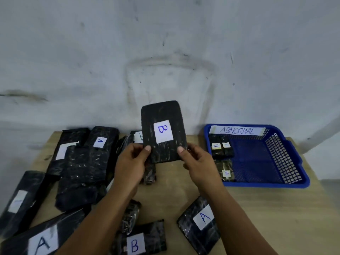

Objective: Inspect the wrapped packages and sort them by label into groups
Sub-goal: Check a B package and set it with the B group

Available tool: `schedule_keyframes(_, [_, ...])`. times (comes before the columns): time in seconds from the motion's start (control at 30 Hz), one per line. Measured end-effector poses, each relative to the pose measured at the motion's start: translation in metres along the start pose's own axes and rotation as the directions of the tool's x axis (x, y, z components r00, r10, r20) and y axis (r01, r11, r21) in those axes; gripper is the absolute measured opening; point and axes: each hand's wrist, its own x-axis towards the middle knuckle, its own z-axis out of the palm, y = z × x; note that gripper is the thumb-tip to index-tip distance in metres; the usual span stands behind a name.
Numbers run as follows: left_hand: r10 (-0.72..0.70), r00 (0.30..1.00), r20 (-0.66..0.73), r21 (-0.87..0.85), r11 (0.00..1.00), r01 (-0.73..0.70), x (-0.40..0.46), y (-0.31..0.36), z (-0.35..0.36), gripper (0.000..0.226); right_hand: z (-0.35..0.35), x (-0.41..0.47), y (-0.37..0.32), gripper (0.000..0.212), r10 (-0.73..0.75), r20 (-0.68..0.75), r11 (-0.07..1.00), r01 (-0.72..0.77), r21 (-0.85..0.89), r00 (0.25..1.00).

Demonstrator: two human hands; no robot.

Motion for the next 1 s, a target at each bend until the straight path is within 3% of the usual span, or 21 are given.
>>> schedule_keyframes(0.1, [0.11, 0.993, 0.033, -0.059, 0.992, -0.108, -0.009, 0.027, -0.031, 0.005, 0.021, -0.014, -0.018, 0.022, -0.017, 0.007, 0.98, 0.015, 0.199, 1.0])
schedule_keyframes(0.17, [0.119, 0.989, 0.089, -0.122, 0.987, -0.108, -0.016, 0.041, -0.049, 0.01, 0.033, -0.022, -0.028, 0.018, -0.048, -0.008, 0.967, 0.049, 0.25, 0.999])
schedule_keyframes(0.4, [0.122, 0.983, 0.135, -0.174, 0.98, -0.098, -0.03, 0.055, -0.096, 0.019, 0.067, -0.042, -0.054, 0.017, -0.083, 0.077, 0.969, 0.062, 0.238, 0.994])
schedule_keyframes(0.6, [0.137, 0.97, 0.198, -0.225, 0.97, -0.091, -0.033, 0.066, -0.121, 0.032, 0.089, -0.05, -0.063, 0.02, -0.138, 0.044, 0.943, 0.118, 0.31, 0.989])
schedule_keyframes(0.8, [0.164, 0.968, 0.189, -0.235, 0.965, -0.118, -0.024, 0.08, -0.132, 0.016, 0.102, -0.063, -0.067, 0.023, -0.122, 0.119, 0.957, 0.085, 0.277, 0.985])
schedule_keyframes(1.0, [0.178, 0.945, 0.275, -0.247, 0.963, -0.11, -0.029, 0.08, -0.136, 0.021, 0.105, -0.067, -0.092, 0.02, -0.15, 0.059, 0.931, 0.121, 0.345, 0.987])
